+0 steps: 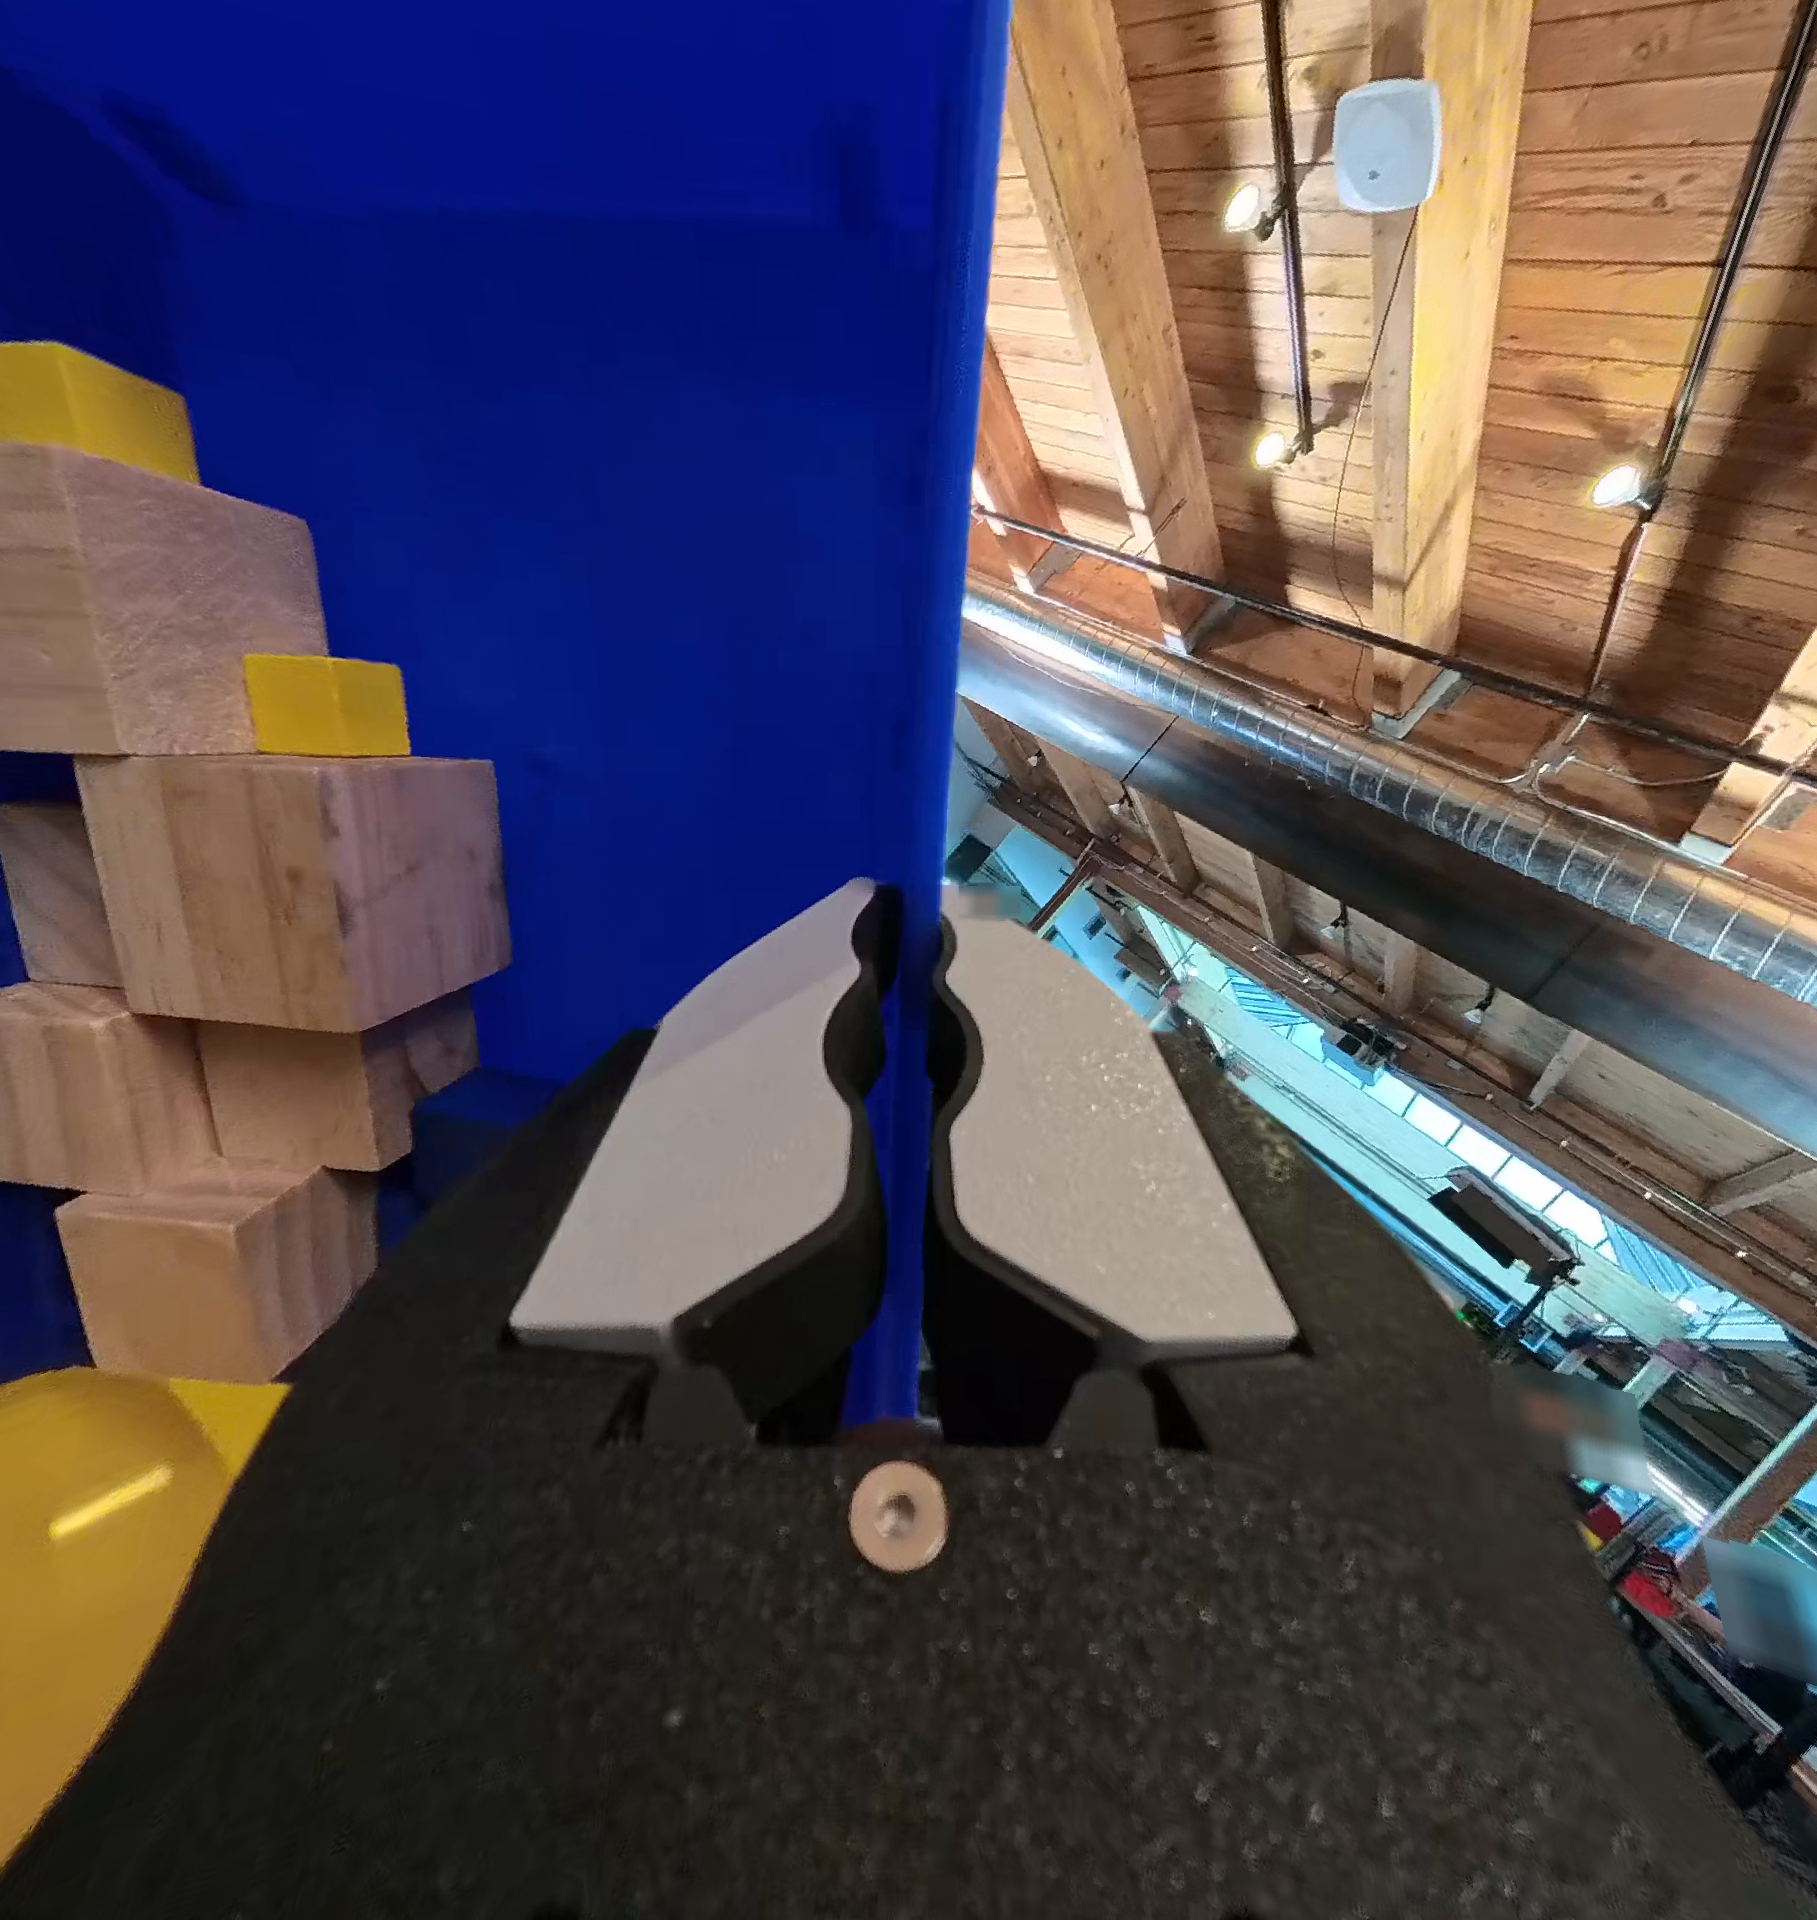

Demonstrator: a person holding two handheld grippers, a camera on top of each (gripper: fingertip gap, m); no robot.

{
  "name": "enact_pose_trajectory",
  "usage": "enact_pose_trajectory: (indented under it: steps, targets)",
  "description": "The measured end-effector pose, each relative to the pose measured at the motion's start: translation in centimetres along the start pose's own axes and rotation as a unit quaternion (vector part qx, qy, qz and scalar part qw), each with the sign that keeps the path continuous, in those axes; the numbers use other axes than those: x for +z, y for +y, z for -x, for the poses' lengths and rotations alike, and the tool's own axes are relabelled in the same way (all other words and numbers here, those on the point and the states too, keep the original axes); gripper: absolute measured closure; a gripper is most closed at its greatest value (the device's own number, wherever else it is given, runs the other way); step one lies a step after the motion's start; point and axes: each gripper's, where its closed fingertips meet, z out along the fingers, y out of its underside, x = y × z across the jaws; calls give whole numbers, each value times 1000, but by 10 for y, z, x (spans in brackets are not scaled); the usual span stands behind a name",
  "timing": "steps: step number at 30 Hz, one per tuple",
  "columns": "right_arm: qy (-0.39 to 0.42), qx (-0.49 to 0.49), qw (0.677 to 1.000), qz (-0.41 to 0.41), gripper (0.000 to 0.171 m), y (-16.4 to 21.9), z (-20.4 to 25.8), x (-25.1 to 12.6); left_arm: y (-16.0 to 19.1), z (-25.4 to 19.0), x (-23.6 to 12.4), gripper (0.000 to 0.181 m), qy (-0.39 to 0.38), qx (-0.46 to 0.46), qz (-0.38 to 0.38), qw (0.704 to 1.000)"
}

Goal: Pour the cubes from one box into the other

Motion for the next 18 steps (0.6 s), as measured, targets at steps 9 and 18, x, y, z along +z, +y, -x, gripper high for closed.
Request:
enact_pose_trajectory:
  steps: [9,18]
  targets:
    - [-20,9,999,46,167,16,7,5,10,4,5,177,-1,-19,14,1000]
    - [-2,9,999,37,167,11,-6,10,-4,-7,6,176,20,-2,-5,1000]
